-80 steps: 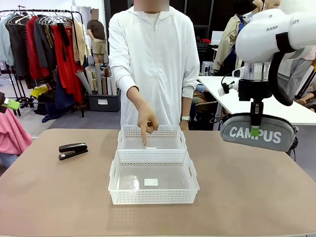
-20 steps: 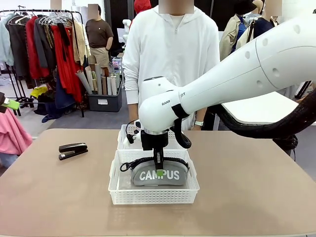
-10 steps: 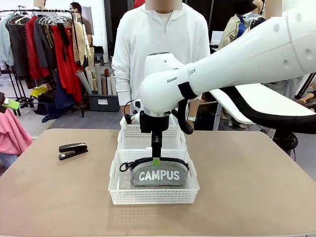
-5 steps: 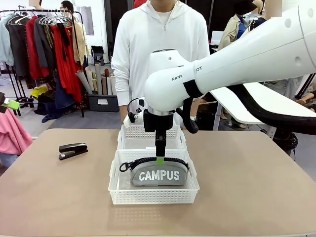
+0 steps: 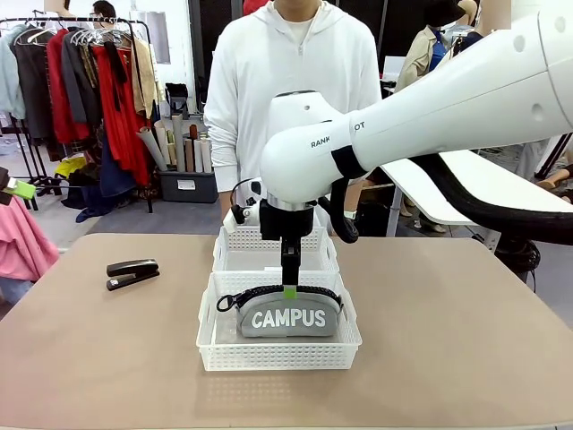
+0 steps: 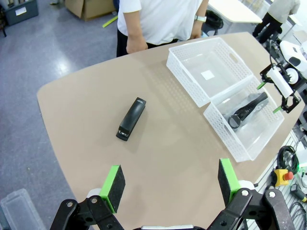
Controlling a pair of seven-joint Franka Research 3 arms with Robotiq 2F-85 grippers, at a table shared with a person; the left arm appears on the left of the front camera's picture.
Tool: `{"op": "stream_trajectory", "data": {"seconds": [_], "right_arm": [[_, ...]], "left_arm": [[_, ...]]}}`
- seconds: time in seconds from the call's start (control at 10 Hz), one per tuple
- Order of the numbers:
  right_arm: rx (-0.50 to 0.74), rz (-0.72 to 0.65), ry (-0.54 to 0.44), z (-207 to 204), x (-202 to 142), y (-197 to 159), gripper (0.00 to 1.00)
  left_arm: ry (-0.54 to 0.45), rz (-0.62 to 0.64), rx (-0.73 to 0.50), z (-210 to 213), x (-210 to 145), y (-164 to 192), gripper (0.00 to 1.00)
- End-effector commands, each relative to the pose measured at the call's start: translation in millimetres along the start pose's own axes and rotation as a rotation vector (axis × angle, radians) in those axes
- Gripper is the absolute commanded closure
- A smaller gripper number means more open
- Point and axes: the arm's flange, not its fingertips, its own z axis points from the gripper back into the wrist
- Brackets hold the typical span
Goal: Distribute items into two baskets.
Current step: Pick up the Stapler that the person points to.
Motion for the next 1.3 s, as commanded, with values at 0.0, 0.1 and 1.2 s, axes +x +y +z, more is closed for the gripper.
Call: {"op": "stream_trajectory", "data": {"seconds": [0.0,0.1,1.2], "right_arm": [[-0.002,-0.001,-0.011,3.2,2.8,-1.3,0.0],[-0.002,-0.001,-0.011,3.2,2.8,-1.3,0.0],[-0.049,-0.253,-0.323,112.5,-157.4,-5.7,0.0]], "left_arm": [[-0.017,-0.001,-0.009,-0.7,0.6,1.0,0.0],[-0.017,-0.001,-0.009,-0.7,0.6,1.0,0.0],[-0.017,-0.001,-0.009,-0.7,0.6,1.0,0.0]]}}
